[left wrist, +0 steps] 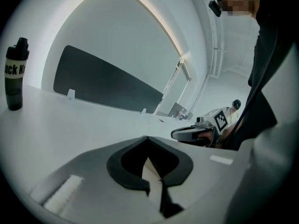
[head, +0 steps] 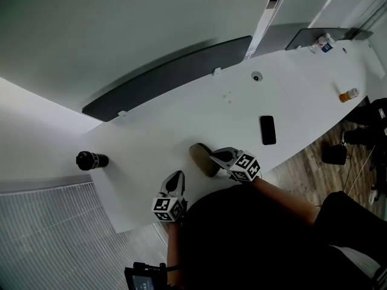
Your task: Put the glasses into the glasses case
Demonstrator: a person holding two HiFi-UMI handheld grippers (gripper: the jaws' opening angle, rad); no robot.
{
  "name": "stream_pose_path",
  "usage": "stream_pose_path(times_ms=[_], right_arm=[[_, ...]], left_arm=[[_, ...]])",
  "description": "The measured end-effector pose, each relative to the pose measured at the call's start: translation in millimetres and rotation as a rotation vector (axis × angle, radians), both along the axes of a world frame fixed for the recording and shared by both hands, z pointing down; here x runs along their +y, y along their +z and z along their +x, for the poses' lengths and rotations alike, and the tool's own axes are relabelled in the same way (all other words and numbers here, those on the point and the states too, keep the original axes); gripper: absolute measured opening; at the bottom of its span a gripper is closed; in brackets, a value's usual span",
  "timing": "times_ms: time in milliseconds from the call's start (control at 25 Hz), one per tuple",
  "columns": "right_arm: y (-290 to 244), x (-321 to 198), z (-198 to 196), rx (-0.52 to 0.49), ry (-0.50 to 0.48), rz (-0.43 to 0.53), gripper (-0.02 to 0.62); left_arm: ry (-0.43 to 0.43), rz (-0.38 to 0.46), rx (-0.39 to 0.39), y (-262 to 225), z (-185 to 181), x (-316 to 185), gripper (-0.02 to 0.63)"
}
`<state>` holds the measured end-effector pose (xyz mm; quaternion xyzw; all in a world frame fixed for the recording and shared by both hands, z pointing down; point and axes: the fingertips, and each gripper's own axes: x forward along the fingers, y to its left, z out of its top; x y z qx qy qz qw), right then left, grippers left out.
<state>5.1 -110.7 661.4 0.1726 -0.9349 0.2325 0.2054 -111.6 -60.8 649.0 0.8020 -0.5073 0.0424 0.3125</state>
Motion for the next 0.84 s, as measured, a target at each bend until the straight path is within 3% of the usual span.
stream_pose_path(times_ms=[600, 840], right_arm=[[4.8, -0.7, 10.6, -0.01, -0.004, -0.033, 0.007], [6.7, -3.1, 13.8, 0.003, -0.001, -0.031, 0.007]], left_arm=[[0.11, 0.011, -0.015, 10.8, 32.5, -4.9, 0.008], [0.105, 0.023, 0.01, 6.3, 35.1, -10.3, 0.008]])
